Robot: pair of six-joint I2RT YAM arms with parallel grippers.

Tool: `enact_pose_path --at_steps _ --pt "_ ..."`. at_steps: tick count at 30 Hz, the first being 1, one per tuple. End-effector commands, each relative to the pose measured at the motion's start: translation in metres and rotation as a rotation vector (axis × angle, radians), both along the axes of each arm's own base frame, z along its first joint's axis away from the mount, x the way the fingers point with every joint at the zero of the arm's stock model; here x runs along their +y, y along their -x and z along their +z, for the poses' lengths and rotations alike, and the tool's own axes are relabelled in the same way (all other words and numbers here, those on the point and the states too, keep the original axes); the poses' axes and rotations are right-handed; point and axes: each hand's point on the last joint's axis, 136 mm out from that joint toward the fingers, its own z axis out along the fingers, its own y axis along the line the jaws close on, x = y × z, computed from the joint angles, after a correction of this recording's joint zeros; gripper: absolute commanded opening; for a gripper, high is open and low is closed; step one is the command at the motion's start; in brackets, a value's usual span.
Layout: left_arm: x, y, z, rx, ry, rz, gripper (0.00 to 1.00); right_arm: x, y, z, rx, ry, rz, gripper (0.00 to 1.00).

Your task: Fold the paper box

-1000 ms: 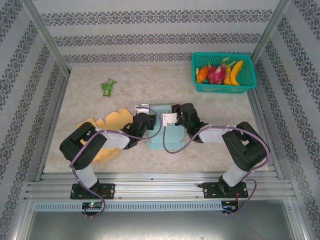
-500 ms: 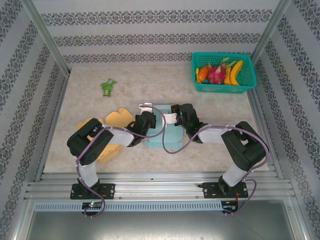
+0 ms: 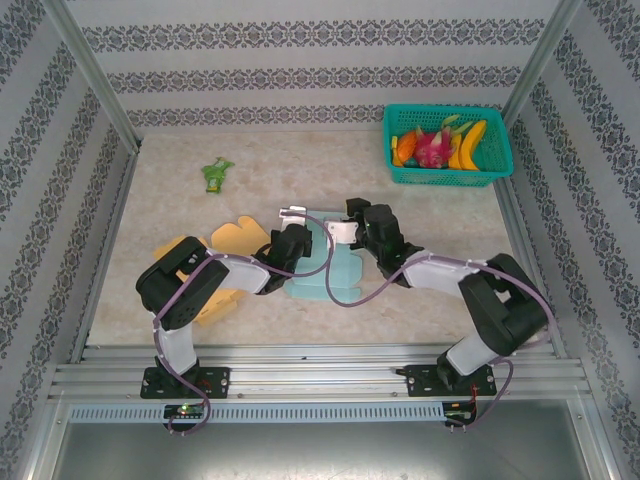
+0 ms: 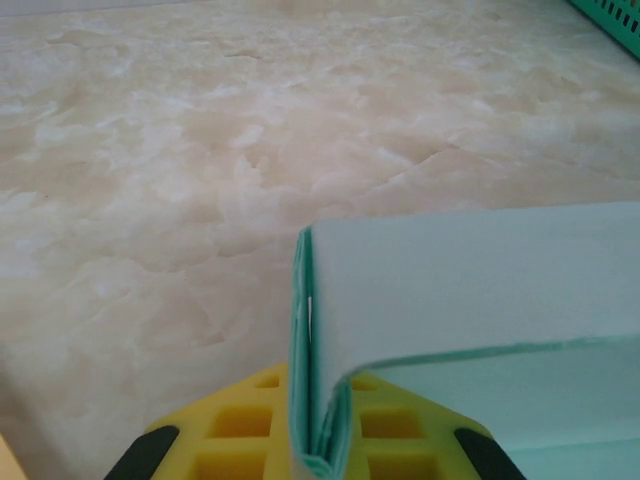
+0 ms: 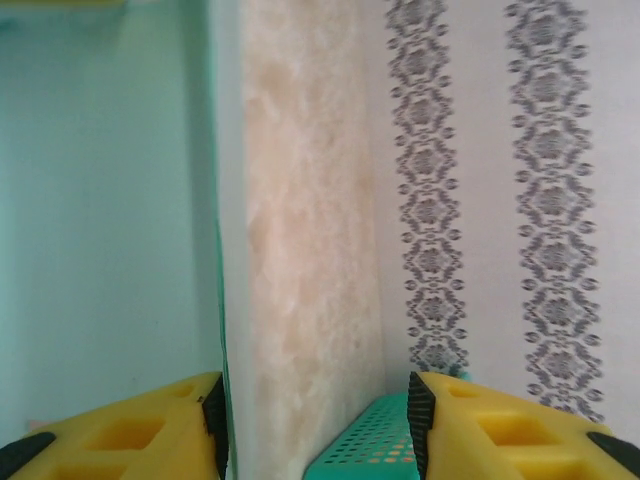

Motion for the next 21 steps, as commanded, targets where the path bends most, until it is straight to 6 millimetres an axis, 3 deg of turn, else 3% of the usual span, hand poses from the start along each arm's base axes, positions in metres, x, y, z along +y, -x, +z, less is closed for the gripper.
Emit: enact_pose_path --at_steps 1,5,8,11,13,17,21 --pt "0.005 0.001 0.004 -0.022 -0.010 0.032 0.00 0.010 0.018 0.042 0.016 -0.237 0.011 0.50" --pt "0.009 0.003 0.002 -0.019 0.008 0.049 0.00 -0.004 0.026 0.089 0.074 -0.598 -0.120 0.54" --pt "0.007 0.002 0.001 -0.015 0.012 0.047 0.00 -0.021 0.030 0.106 0.194 -0.899 -0.270 0.55" --pt "0.003 -0.001 -0.001 -0.003 0.006 0.038 0.00 -0.035 0.037 0.098 0.339 -1.149 -0.418 0.54" --pt "0.002 -0.002 -0.004 0.010 -0.006 0.039 0.00 -0.041 0.041 0.078 0.455 -1.244 -0.532 0.54" --pt "-0.001 -0.006 -0.010 0.012 -0.014 0.039 0.00 -0.037 0.045 0.043 0.609 -1.298 -0.648 0.54" --pt "-0.007 -0.010 -0.017 0.015 -0.026 0.023 0.00 -0.027 0.038 0.025 0.674 -1.287 -0.678 0.55"
